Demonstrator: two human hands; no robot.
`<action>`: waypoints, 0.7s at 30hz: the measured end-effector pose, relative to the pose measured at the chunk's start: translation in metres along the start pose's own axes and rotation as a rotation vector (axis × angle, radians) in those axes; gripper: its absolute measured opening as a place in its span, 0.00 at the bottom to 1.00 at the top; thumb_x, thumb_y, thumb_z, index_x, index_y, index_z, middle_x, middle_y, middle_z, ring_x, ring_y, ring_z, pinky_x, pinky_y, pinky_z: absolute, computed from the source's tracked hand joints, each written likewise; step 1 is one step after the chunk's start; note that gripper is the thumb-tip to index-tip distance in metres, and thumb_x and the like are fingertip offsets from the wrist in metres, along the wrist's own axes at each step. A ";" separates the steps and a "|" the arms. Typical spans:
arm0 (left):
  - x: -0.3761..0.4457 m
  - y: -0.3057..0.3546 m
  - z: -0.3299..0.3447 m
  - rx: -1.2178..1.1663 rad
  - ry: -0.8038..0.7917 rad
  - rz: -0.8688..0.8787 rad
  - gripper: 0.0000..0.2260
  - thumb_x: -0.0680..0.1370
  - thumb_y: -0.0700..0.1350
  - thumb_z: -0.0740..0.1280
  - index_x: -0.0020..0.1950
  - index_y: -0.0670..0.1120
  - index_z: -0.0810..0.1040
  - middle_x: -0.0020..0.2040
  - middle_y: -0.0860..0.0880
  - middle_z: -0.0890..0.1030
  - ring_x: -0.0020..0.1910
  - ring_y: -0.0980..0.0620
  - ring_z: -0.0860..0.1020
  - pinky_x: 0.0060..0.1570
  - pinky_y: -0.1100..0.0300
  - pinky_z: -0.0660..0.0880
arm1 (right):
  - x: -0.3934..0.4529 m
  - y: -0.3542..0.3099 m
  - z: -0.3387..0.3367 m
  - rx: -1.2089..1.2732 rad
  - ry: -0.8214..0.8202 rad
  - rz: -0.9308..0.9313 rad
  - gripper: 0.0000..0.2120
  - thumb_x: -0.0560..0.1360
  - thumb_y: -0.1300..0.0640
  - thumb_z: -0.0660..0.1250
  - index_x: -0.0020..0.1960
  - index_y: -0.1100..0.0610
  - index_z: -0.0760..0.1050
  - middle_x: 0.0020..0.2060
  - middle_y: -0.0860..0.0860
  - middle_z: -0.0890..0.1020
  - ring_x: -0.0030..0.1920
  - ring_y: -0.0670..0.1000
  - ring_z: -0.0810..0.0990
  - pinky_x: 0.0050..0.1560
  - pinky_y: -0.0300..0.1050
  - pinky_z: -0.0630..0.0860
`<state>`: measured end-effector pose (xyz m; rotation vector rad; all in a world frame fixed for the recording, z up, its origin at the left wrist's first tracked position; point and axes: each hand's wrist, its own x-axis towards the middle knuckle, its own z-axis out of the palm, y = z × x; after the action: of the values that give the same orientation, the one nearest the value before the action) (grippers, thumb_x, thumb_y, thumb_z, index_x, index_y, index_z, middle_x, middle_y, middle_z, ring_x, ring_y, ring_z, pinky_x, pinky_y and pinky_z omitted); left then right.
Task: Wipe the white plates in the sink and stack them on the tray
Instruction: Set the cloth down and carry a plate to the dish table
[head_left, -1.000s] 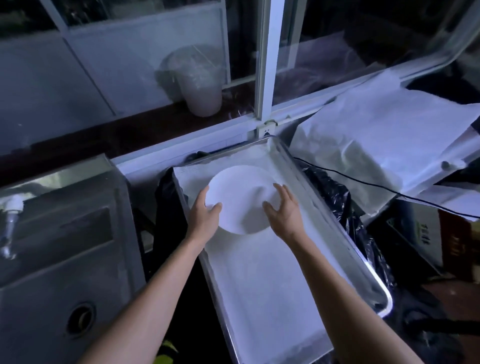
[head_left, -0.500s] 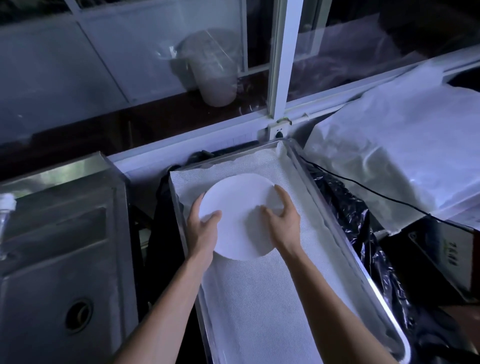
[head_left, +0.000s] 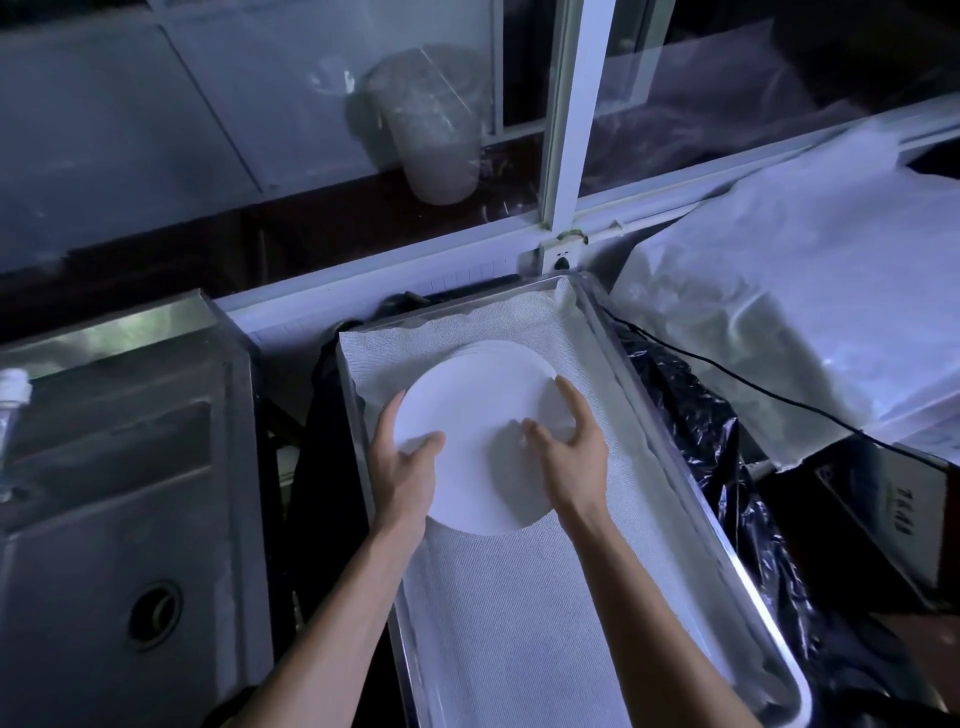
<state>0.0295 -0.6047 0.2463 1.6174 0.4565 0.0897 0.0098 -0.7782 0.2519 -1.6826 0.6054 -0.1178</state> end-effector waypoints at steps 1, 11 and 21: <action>-0.001 0.000 -0.001 0.003 -0.004 0.005 0.28 0.73 0.31 0.71 0.70 0.53 0.76 0.60 0.53 0.81 0.53 0.63 0.80 0.47 0.72 0.76 | -0.002 0.001 0.000 0.002 0.001 -0.002 0.31 0.70 0.53 0.72 0.70 0.37 0.70 0.57 0.51 0.82 0.53 0.53 0.82 0.57 0.53 0.80; -0.025 0.001 -0.003 0.018 -0.016 0.022 0.29 0.72 0.31 0.70 0.67 0.58 0.76 0.56 0.60 0.82 0.50 0.69 0.80 0.45 0.74 0.75 | -0.015 0.010 -0.012 -0.002 -0.017 0.032 0.28 0.73 0.55 0.72 0.69 0.37 0.71 0.54 0.52 0.84 0.50 0.51 0.82 0.43 0.36 0.75; -0.036 0.001 -0.010 0.027 -0.023 0.036 0.29 0.73 0.32 0.70 0.67 0.58 0.75 0.58 0.57 0.82 0.52 0.64 0.81 0.45 0.73 0.75 | -0.028 0.012 -0.016 -0.023 0.006 0.033 0.29 0.73 0.54 0.70 0.70 0.36 0.69 0.49 0.52 0.85 0.45 0.48 0.84 0.45 0.37 0.80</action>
<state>-0.0068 -0.6081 0.2559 1.6518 0.4128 0.0920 -0.0245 -0.7812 0.2513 -1.6944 0.6409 -0.0930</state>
